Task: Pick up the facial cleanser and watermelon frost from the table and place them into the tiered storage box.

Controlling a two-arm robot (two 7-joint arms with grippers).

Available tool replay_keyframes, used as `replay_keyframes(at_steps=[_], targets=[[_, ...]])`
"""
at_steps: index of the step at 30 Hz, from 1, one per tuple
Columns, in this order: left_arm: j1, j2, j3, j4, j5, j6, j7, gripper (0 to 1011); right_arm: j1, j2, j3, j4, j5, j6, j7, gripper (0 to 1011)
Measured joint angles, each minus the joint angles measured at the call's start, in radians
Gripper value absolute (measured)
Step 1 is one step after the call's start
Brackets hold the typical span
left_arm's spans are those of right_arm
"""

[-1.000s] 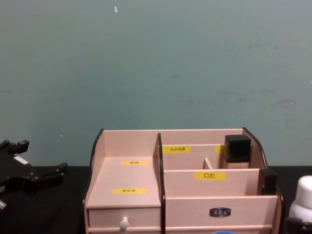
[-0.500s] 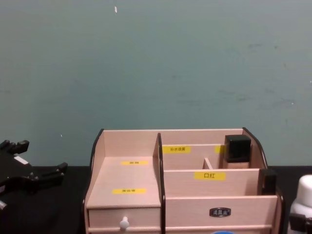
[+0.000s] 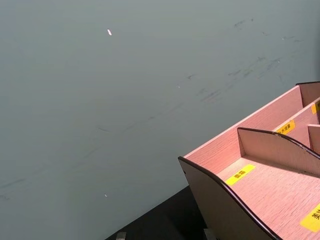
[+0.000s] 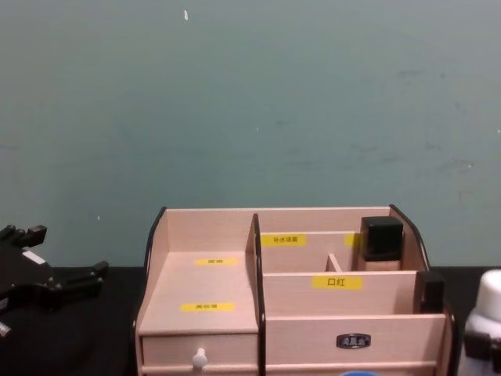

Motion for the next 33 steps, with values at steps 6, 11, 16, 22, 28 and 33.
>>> replay_keyframes(at_steps=[6,11,16,22,28,33], targets=[[0.0,0.0,0.0,0.0,0.0,0.0,0.0,1001,-0.001,0.007,0.011,-0.049,0.014,0.008,0.003,601],[0.0,0.0,0.0,0.0,0.0,0.0,0.0,1001,0.022,0.01,0.002,-0.087,0.019,0.023,0.011,601],[0.0,0.0,0.0,0.0,0.0,0.0,0.0,1001,0.087,-0.006,-0.029,-0.107,0.018,0.051,0.012,601],[0.0,0.0,0.0,0.0,0.0,0.0,0.0,1001,0.204,-0.055,-0.089,-0.084,0.01,0.088,0.01,601],[0.0,0.0,0.0,0.0,0.0,0.0,0.0,1001,0.287,-0.097,-0.136,-0.045,-0.008,0.106,0.003,601],[0.0,0.0,0.0,0.0,0.0,0.0,0.0,1001,0.362,-0.14,-0.174,0.006,-0.027,0.118,-0.005,601]])
